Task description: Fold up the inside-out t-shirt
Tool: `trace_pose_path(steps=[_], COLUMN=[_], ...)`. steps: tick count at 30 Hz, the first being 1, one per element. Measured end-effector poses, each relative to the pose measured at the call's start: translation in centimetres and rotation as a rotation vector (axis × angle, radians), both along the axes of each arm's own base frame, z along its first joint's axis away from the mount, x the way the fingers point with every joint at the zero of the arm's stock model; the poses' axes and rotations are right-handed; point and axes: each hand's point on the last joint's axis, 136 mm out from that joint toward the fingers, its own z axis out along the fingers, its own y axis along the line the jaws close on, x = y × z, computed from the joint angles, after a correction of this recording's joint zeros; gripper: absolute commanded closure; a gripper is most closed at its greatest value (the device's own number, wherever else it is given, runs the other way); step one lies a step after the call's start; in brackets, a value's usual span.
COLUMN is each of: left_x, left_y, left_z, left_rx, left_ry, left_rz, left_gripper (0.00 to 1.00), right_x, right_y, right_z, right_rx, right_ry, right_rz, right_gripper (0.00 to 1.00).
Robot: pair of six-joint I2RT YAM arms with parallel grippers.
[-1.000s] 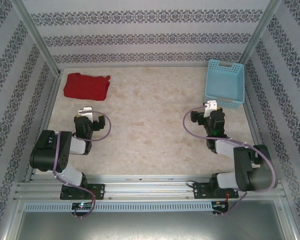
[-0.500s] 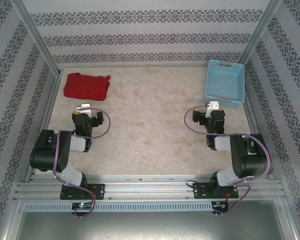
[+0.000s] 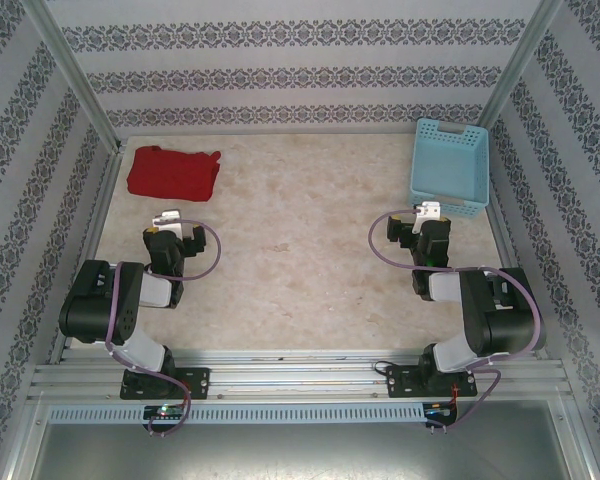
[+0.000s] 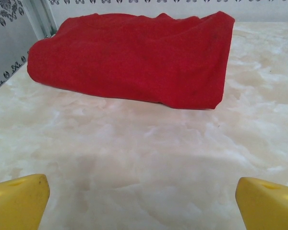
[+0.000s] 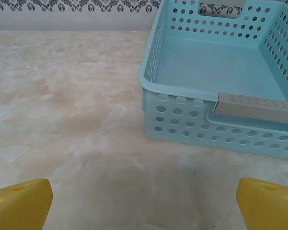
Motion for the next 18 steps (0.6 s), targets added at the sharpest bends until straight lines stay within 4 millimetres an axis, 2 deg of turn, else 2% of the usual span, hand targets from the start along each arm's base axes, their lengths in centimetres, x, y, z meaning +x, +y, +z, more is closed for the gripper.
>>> trace_pose_path(steps=[18], left_x=[-0.01], left_y=[0.13], left_z=[0.22], left_rx=[0.003], left_ry=[-0.011], left_rz=[0.007], left_gripper=[0.0], right_x=[0.0], right_y=[0.0], right_z=[0.0], right_rx=[0.0], right_ry=[0.0], right_rz=[0.0], right_gripper=[0.02])
